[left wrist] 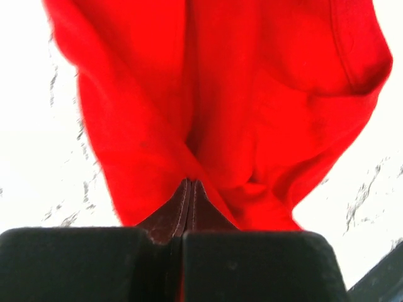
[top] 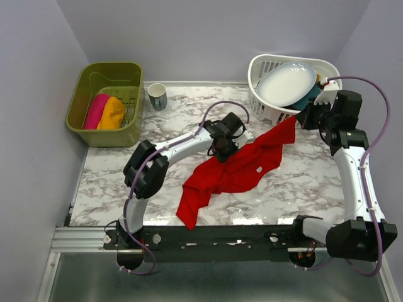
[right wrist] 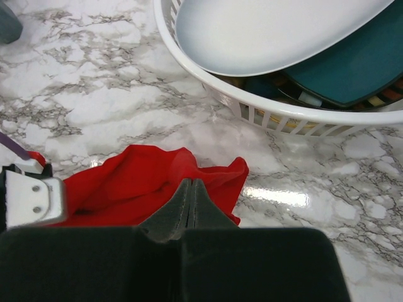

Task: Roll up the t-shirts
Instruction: Flatten out the T-shirt at the center of the board.

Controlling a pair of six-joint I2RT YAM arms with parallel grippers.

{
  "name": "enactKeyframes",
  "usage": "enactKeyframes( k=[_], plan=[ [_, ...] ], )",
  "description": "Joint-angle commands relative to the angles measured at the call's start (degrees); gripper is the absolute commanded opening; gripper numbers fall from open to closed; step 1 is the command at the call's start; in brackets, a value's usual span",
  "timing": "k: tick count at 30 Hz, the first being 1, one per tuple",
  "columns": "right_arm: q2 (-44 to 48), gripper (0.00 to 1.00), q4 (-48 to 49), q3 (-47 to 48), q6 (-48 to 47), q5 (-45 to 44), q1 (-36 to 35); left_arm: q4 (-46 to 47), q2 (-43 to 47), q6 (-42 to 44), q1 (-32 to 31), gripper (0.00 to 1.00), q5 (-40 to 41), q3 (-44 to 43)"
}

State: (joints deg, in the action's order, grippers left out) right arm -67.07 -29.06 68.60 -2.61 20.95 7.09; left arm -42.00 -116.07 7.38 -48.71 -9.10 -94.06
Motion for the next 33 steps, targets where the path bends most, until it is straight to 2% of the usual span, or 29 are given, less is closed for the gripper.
enactKeyframes(
  k=[1,4,6,11,15,17,22,26,28,32,33],
  plan=[
    [0.53,0.00,1.46,1.88,-0.38,-1.53,0.29,-5.01,8.91,6.40,6.51,0.00,-3.72,-1.56],
    [1.06,0.00,1.64,3.99,0.67,-0.57,0.29,-12.48,11.47,9.58,12.74,0.00,-6.19,-5.86],
    [0.98,0.00,1.20,7.15,1.12,-0.21,0.29,-18.80,12.36,13.79,17.13,0.00,-11.79,-10.84],
    [1.41,0.00,-3.19,14.71,1.38,0.67,0.29,-38.02,13.85,28.45,19.35,0.00,-22.70,-24.65],
    [2.38,0.00,-5.04,19.46,1.38,3.57,0.29,-44.82,15.61,31.81,19.88,0.00,-26.56,-33.01],
    [2.99,0.00,-6.36,20.26,1.64,4.27,0.29,-45.01,17.97,32.52,19.88,0.00,-27.02,-31.72],
    [8.42,0.00,-10.22,18.24,-0.54,7.26,0.29,-44.93,25.18,34.20,19.88,0.00,-32.19,-20.30],
    [13.79,0.00,-13.47,14.56,-2.13,10.59,0.29,-44.93,29.49,32.78,19.79,0.02,-35.97,-16.34],
    [15.73,0.00,-13.48,11.22,-1.79,10.78,0.29,-44.58,31.60,34.28,19.79,0.03,-36.77,-10.38],
    [15.48,0.01,-12.60,4.80,0.85,9.37,0.29,-41.42,28.98,38.76,19.88,0.05,-35.20,0.18],
    [14.00,0.00,-12.17,3.57,1.46,9.29,0.29,-37.76,27.58,39.03,19.88,0.05,-30.76,3.15]
  ],
)
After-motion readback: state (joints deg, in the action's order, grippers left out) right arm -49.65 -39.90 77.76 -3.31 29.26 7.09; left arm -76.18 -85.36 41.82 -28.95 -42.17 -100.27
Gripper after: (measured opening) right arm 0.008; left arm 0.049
